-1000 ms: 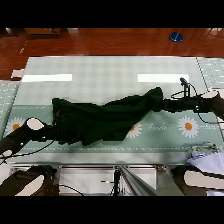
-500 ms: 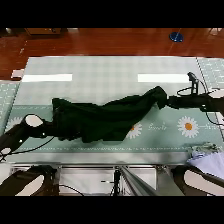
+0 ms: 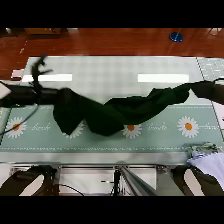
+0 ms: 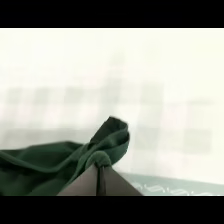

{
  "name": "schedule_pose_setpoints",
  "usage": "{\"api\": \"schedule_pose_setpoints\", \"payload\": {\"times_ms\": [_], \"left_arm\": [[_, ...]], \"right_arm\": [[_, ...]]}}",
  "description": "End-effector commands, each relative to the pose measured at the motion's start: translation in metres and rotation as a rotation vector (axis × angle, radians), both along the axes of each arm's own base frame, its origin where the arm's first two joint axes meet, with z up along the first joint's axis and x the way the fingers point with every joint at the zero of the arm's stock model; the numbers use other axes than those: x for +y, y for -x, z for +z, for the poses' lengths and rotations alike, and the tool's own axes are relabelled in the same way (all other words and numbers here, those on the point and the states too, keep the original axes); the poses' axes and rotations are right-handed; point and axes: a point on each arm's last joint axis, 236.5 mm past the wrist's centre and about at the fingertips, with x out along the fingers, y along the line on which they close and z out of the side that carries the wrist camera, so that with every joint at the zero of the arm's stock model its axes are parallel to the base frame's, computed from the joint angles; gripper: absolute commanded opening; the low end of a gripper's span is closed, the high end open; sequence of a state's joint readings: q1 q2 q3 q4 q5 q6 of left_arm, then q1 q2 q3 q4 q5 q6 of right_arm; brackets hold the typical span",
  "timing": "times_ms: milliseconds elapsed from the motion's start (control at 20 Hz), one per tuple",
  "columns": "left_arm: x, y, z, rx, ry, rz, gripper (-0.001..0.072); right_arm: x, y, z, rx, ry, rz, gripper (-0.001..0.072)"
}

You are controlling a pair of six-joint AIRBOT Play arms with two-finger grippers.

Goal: Fold the shirts.

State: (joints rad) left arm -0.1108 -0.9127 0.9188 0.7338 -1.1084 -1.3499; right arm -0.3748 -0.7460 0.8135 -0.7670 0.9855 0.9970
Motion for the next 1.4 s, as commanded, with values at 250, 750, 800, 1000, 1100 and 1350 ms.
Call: {"api": "schedule_pose_setpoints", "payload": {"times_ms": [250,750,800,1000,1100,1350], "left_arm": [[0.076,0.023,0.254,-0.683,-0.031,0.244,0.0022],[0.118,0.124,0.363,-1.088,-0.286,0.509,0.0021],[0.113,0.135,0.374,-1.125,-0.290,0.508,0.0021],[0.101,0.178,0.389,-1.118,-0.306,0.527,0.0020],[0.094,0.193,0.356,-0.961,-0.333,0.491,0.0020],[0.091,0.210,0.271,-0.577,-0.399,0.391,0.0020]], "right_arm": [[-0.004,0.019,0.214,-0.469,0.042,-0.122,0.0027],[-0.007,0.100,0.376,-0.777,0.124,-0.273,0.0027],[-0.005,0.110,0.388,-0.799,0.134,-0.282,0.0027],[-0.007,0.150,0.363,-0.611,0.266,-0.317,0.0027],[-0.010,0.169,0.331,-0.453,0.327,-0.317,0.0027],[-0.007,0.194,0.255,-0.106,0.364,-0.236,0.0027]]}}
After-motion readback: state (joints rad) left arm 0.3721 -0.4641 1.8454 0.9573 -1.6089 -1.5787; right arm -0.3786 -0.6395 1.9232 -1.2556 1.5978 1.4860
